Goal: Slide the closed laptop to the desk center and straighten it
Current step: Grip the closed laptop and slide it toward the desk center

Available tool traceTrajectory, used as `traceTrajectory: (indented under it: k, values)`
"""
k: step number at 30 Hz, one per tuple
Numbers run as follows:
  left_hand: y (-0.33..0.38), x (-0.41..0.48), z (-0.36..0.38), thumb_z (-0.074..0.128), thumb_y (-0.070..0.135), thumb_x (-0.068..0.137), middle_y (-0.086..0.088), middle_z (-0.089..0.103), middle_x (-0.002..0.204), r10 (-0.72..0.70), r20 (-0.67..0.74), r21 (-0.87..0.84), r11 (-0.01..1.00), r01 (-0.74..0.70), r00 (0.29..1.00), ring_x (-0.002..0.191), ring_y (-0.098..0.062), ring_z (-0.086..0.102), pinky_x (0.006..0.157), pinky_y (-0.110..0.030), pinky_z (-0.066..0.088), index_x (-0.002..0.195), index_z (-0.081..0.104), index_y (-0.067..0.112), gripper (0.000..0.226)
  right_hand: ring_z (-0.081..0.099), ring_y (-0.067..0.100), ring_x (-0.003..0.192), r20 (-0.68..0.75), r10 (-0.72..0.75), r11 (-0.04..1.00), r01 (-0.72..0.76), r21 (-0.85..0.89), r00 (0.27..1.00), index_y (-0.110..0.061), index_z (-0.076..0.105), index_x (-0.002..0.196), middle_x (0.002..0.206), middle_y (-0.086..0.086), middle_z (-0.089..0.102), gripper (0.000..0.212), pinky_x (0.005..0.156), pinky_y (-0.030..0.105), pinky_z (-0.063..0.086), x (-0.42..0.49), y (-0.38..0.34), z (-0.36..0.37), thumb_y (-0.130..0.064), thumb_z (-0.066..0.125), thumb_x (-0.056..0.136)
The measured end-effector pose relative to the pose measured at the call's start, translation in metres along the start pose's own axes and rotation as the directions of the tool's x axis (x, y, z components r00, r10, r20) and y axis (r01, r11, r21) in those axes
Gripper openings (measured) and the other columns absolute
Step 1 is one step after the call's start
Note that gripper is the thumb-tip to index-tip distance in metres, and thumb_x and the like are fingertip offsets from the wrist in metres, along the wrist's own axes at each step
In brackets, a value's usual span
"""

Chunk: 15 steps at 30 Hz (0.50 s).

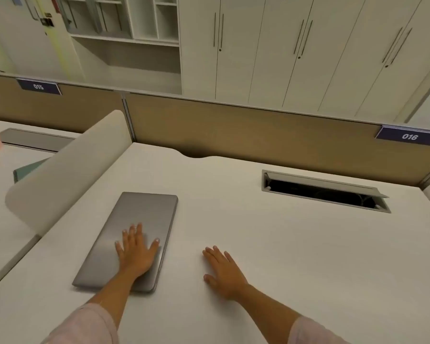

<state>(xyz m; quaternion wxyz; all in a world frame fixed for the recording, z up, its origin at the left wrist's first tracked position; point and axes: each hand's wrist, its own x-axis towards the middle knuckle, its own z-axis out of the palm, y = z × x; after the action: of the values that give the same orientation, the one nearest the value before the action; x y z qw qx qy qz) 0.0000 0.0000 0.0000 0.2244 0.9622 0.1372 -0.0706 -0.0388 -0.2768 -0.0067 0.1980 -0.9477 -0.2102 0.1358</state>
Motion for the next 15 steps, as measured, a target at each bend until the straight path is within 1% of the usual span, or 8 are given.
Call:
traceTrajectory:
  k: [2,4,8,11,15]
  values:
    - [-0.013,0.007,-0.009,0.030,0.061,0.094,-0.006,-0.015,0.162,-0.146,-0.025,-0.025,0.989,0.146,0.989,0.147,-0.025,-0.018,0.117,-0.051,-0.012,0.152,-0.011,0.020,0.082,-0.003,0.012,0.150,0.023,-0.042,0.999,0.042,-0.015,0.999,-0.020,0.010,0.154,0.163,-0.005,0.008,0.064,0.121,0.033,-0.006,0.014,-0.008,-0.001,-0.032,0.041,0.100]
    - [-0.026,0.014,-0.018,0.031,0.061,0.094,-0.007,-0.013,0.162,-0.239,-0.017,-0.046,0.970,0.238,0.971,0.147,-0.026,-0.017,0.118,-0.052,-0.010,0.153,-0.008,0.019,0.082,-0.001,0.013,0.150,0.040,-0.051,0.998,0.052,-0.030,0.998,-0.020,0.012,0.154,0.163,-0.005,0.011,0.063,0.122,0.034,-0.003,0.026,-0.019,-0.007,-0.030,0.043,0.099]
    - [-0.039,0.024,-0.026,0.031,0.062,0.094,-0.009,-0.009,0.162,-0.288,0.018,-0.049,0.956,0.288,0.958,0.148,-0.027,-0.014,0.117,-0.053,-0.010,0.153,-0.005,0.018,0.083,0.008,0.015,0.149,0.079,-0.052,0.999,0.052,-0.004,0.996,-0.020,0.018,0.153,0.162,-0.003,0.017,0.063,0.121,0.033,0.004,0.044,-0.032,-0.005,-0.029,0.047,0.098]
    - [-0.050,0.031,-0.028,0.032,0.065,0.092,-0.007,-0.009,0.162,-0.279,0.029,-0.003,0.960,0.279,0.960,0.148,-0.027,-0.012,0.116,-0.056,-0.009,0.154,-0.002,0.020,0.084,0.015,0.019,0.147,0.140,-0.065,0.998,0.063,0.021,0.988,-0.019,0.021,0.152,0.162,-0.001,0.016,0.065,0.120,0.034,0.010,0.051,-0.046,0.003,-0.029,0.051,0.096]
    - [-0.053,0.037,-0.031,0.036,0.075,0.084,-0.007,-0.008,0.162,-0.280,0.011,-0.002,0.960,0.280,0.960,0.148,-0.029,-0.011,0.115,-0.057,-0.008,0.153,-0.001,0.025,0.093,0.015,0.020,0.147,0.131,-0.077,0.996,0.071,0.054,0.988,-0.018,0.022,0.152,0.162,0.002,0.016,0.068,0.120,0.033,0.012,0.055,-0.057,0.014,-0.030,0.055,0.094]
